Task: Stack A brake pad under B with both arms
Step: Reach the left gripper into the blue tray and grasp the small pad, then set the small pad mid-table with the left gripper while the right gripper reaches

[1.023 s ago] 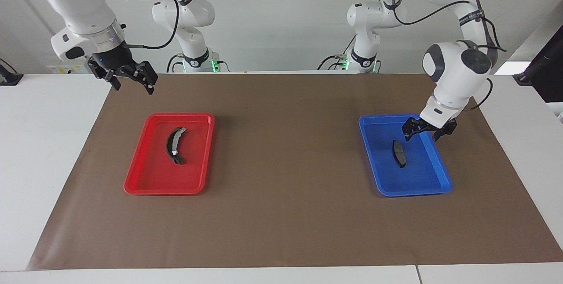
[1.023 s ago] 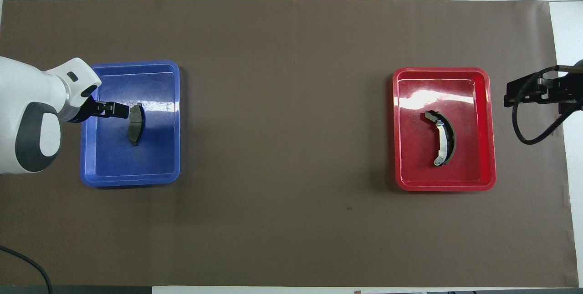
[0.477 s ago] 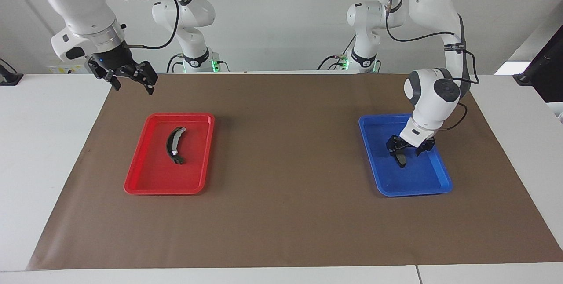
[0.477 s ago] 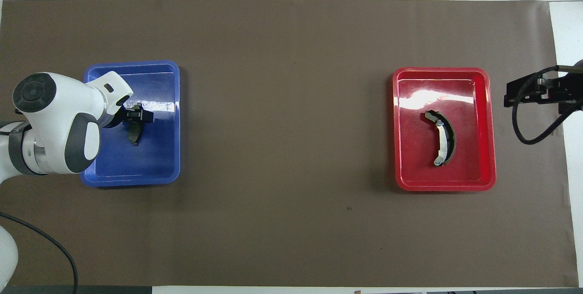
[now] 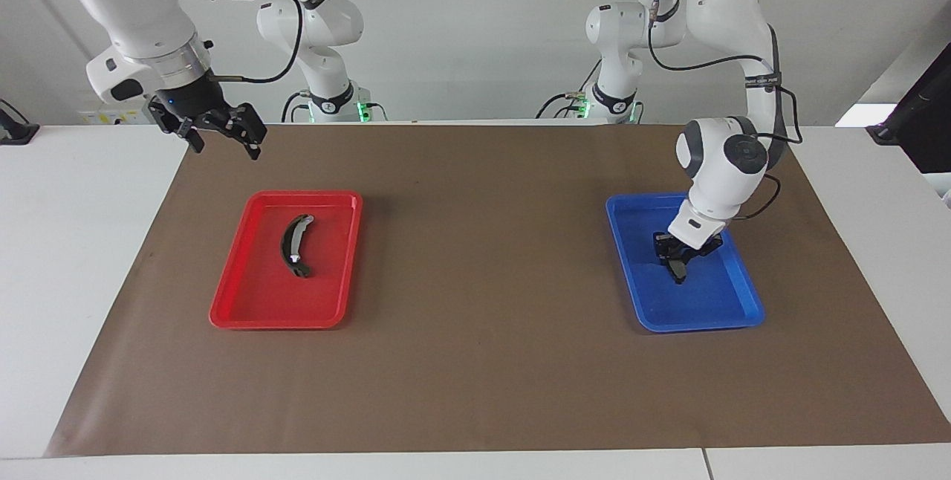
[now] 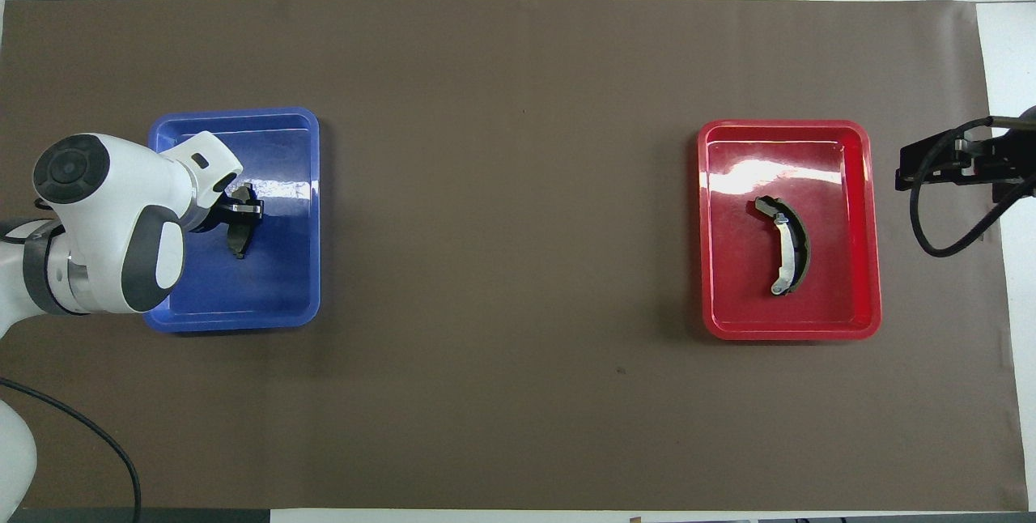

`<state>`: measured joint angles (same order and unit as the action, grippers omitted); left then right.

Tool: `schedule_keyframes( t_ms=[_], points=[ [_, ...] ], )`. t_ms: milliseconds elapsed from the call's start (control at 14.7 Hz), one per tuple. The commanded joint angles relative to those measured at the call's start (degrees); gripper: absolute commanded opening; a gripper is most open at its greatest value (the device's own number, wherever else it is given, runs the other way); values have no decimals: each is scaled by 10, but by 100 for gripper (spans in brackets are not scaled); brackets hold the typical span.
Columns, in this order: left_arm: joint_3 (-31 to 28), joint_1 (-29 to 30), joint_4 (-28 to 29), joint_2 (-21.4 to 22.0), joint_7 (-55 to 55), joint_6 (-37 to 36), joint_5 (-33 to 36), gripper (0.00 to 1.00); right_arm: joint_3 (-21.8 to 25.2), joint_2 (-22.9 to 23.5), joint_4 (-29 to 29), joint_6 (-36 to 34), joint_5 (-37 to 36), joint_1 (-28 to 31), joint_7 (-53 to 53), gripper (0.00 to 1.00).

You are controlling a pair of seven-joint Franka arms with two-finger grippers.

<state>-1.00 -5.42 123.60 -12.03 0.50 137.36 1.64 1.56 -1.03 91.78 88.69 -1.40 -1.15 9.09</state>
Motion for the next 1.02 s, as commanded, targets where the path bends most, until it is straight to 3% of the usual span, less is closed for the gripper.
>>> schedule_keyframes(
  t_ms=[0,205,409,614,750,955],
  points=[
    [-1,15,2,40,4,-44,-6,3,-2,-7,8,-2,7,6,-11,99],
    [1,-23,-43,45,-18,-89,-6,1,-2,-7,8,-2,6,6,-9,99],
    [0,-101,-86,28,-102,-84,-6,1,-2,-7,9,0,7,6,-8,99],
    [0,-197,-179,-43,-232,-91,-6,1,-2,-18,39,24,7,7,-11,99],
    [-1,-255,-232,-101,-305,-90,-2,1,1,-34,91,65,7,9,-17,99],
    [-1,-306,-270,-150,-349,-85,-2,1,2,-36,187,158,17,9,-60,99]
  ],
)
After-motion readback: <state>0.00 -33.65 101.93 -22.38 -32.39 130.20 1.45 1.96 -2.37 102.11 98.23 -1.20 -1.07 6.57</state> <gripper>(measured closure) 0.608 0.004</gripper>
